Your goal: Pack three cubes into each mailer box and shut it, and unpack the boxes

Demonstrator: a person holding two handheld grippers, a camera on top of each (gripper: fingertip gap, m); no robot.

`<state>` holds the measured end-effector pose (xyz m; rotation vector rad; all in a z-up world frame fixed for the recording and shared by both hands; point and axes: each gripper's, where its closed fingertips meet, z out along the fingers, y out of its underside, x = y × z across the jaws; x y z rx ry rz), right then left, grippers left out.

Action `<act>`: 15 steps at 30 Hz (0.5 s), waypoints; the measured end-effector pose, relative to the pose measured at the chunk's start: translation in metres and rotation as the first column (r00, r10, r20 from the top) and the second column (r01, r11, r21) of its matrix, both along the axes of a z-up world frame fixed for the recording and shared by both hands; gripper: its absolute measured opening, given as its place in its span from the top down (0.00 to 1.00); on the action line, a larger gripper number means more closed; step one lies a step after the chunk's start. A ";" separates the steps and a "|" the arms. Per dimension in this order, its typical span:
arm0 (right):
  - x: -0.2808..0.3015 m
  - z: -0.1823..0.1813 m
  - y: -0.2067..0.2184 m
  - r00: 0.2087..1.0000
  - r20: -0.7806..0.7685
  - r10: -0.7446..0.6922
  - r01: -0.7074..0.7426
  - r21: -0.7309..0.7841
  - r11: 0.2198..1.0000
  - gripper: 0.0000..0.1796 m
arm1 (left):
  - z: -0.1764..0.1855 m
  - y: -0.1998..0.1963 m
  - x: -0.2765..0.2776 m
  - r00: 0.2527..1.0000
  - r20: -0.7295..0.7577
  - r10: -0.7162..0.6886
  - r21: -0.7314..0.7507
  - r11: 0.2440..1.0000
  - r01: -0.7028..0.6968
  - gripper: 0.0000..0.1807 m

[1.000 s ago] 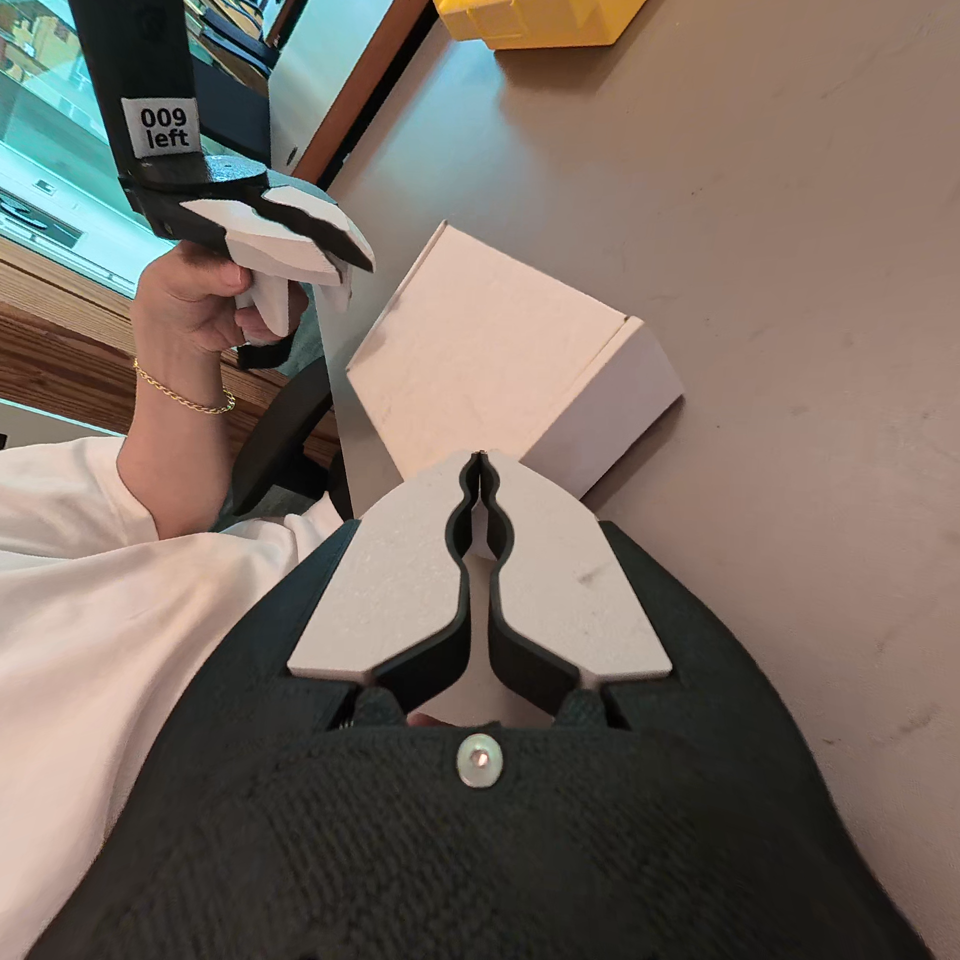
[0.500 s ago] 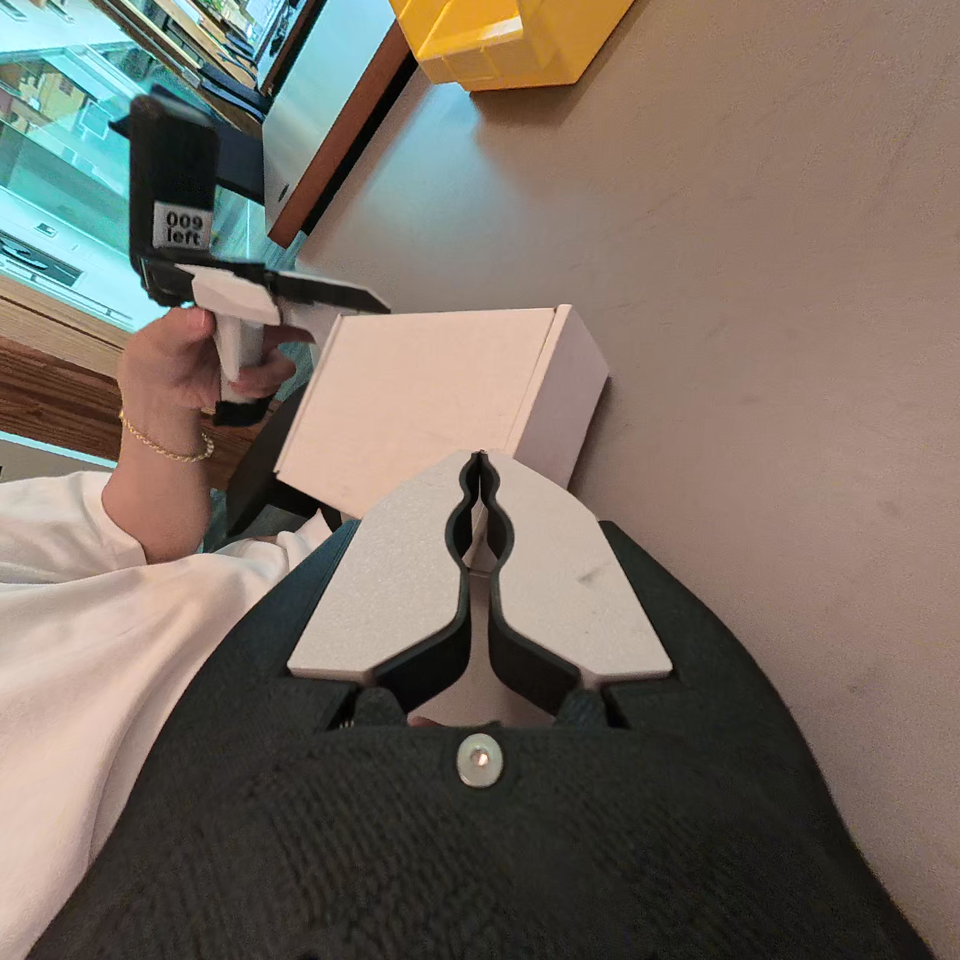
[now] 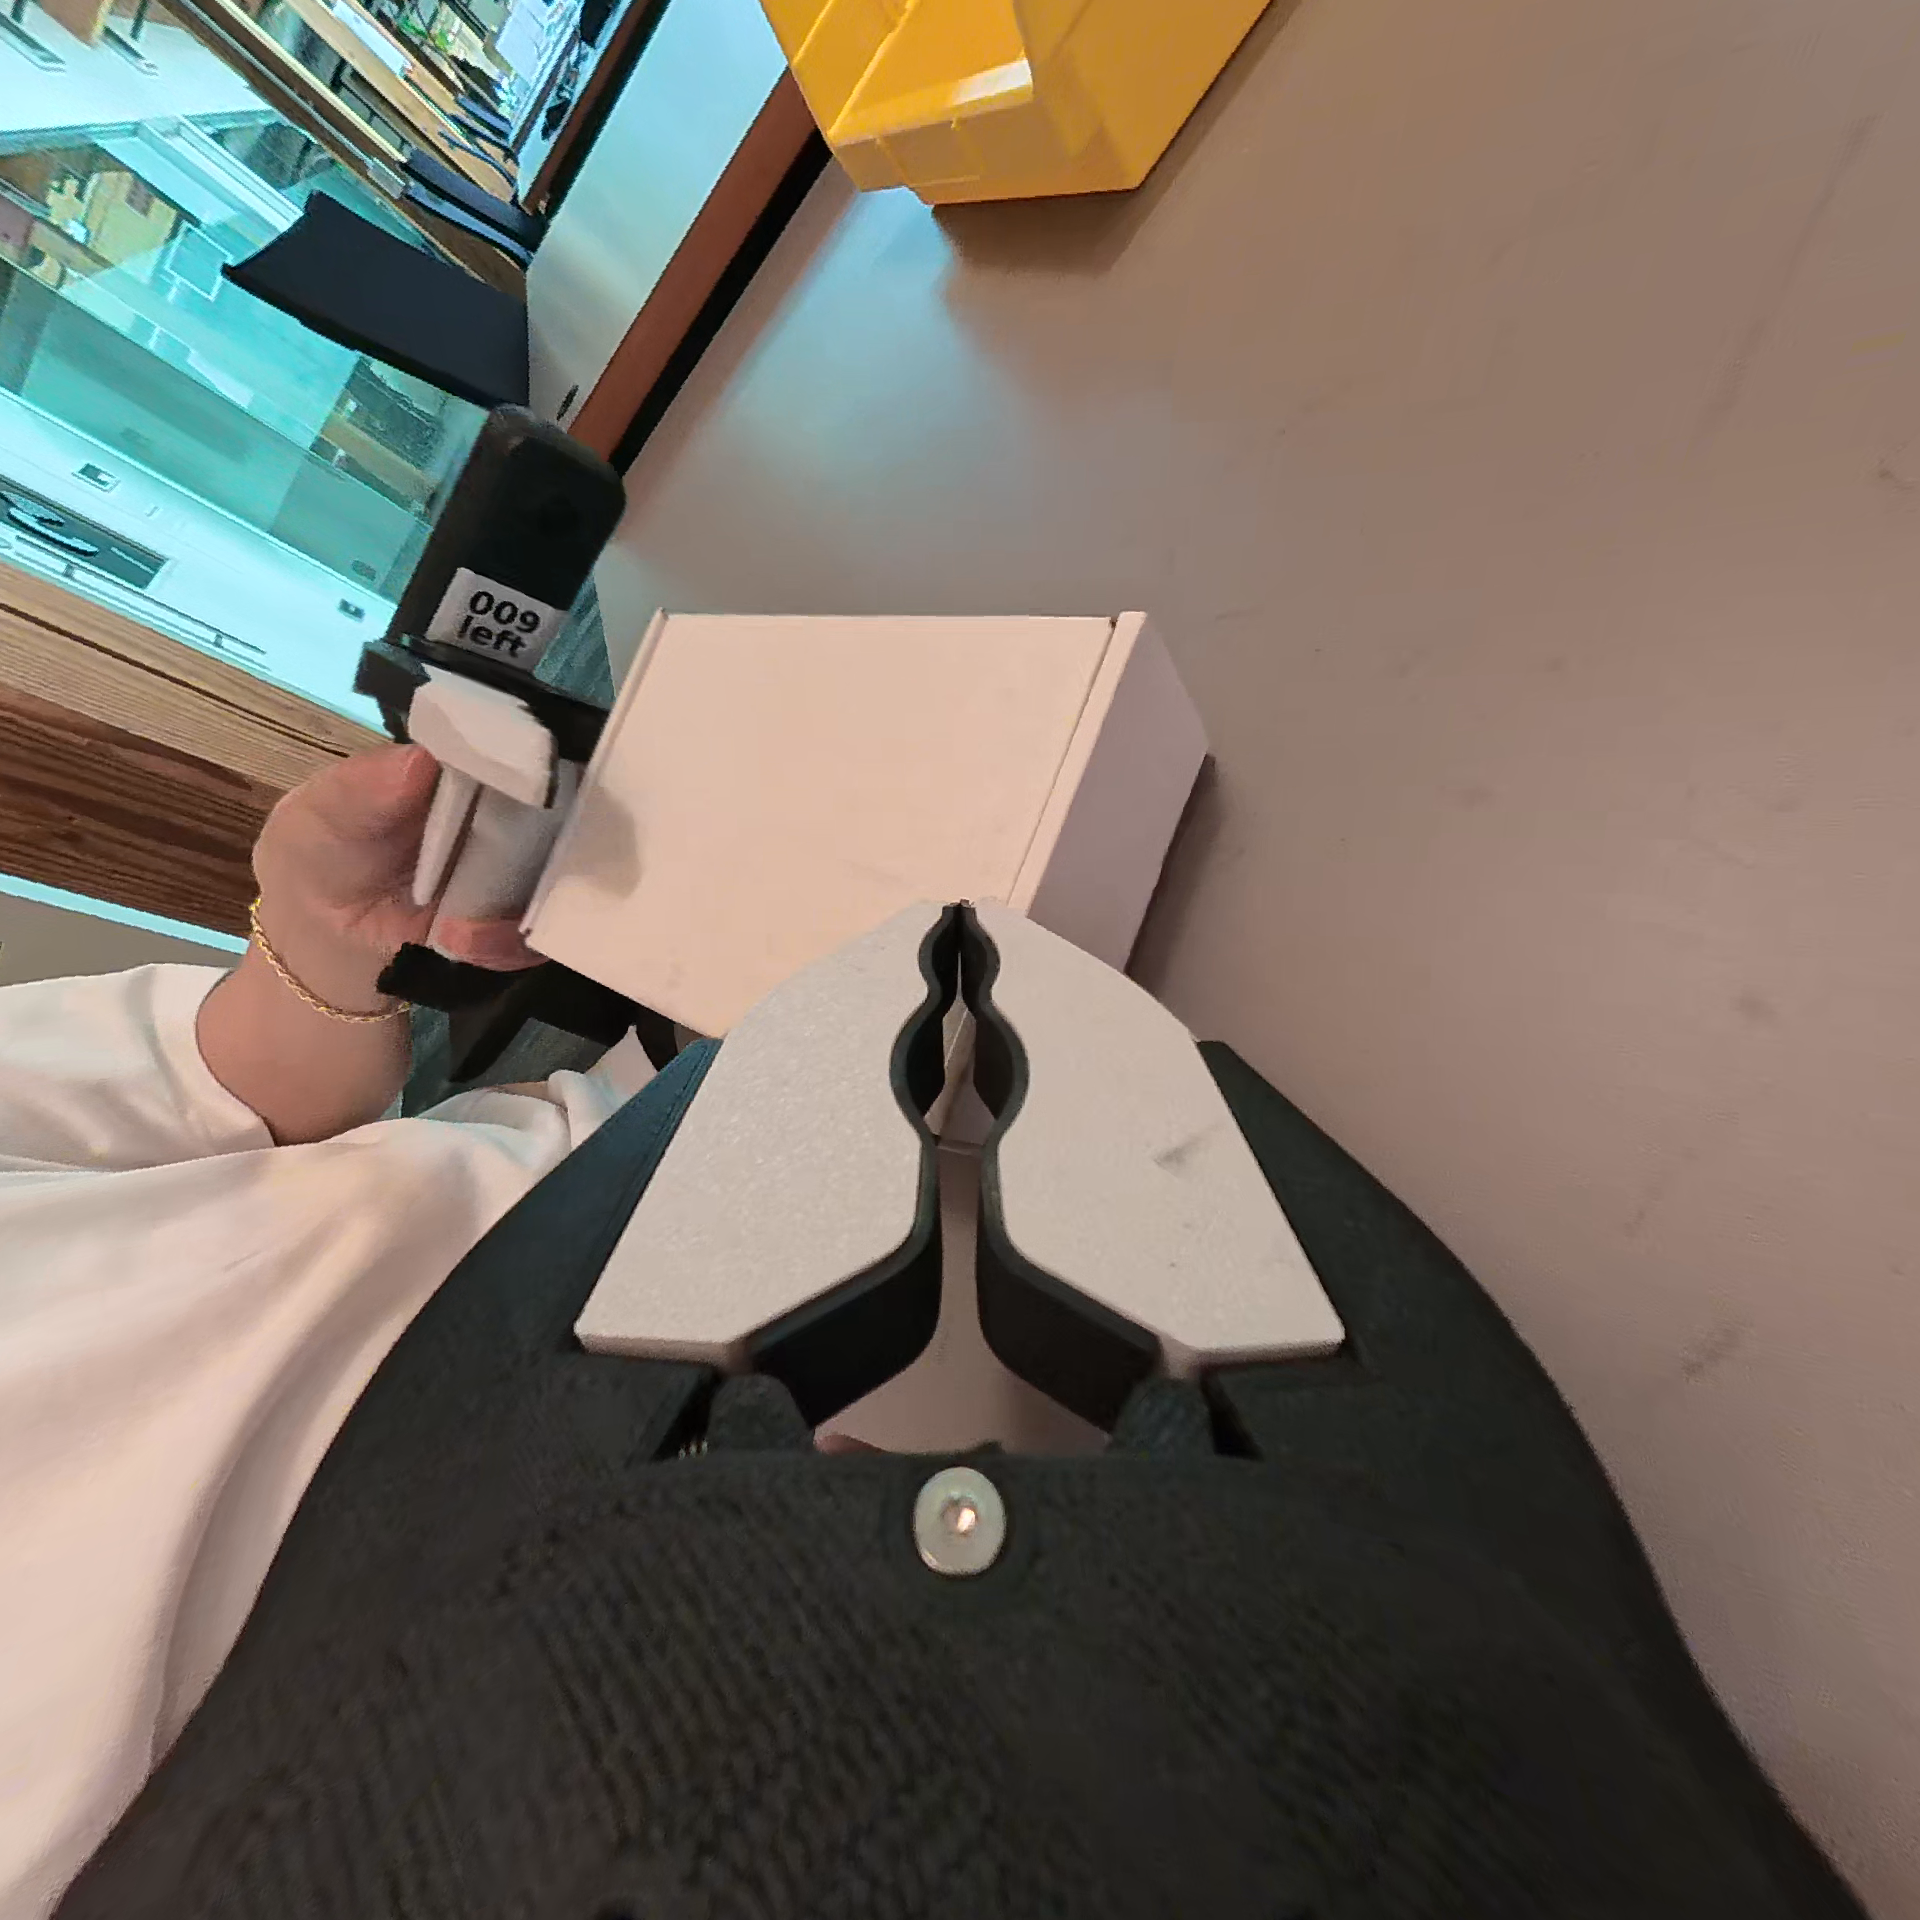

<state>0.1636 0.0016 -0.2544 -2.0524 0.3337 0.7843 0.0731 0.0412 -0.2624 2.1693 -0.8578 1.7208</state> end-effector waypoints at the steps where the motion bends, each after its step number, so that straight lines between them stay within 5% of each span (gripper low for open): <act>1: 0.002 0.000 -0.001 1.000 -0.005 -0.005 0.005 0.004 1.000 1.00 | 0.002 -0.003 0.003 1.000 0.014 -0.008 -0.029 1.000 0.008 0.49; 5: 0.008 -0.001 -0.004 0.999 -0.030 -0.015 0.015 0.019 1.000 1.00 | 0.012 -0.002 0.016 0.997 0.081 0.002 -0.100 0.995 0.006 0.56; 7: 0.010 -0.001 -0.006 0.997 0.075 0.011 -0.013 0.023 1.000 1.00 | 0.014 0.002 0.021 0.996 0.085 0.015 -0.117 0.993 -0.005 0.56; 10: 0.019 0.021 -0.008 0.938 0.347 0.005 -0.050 0.120 0.992 0.70 | 0.016 0.011 0.024 0.996 0.089 0.020 -0.141 0.990 -0.008 0.56; 12: 0.020 0.045 -0.013 0.832 0.553 -0.045 -0.096 0.223 0.970 0.58 | 0.019 0.020 0.025 0.994 0.102 0.032 -0.173 0.985 -0.014 0.56; 15: 0.012 0.068 -0.017 0.562 0.816 -0.131 -0.219 0.300 0.929 0.42 | 0.026 0.032 0.027 0.992 0.124 0.038 -0.205 0.979 -0.012 0.56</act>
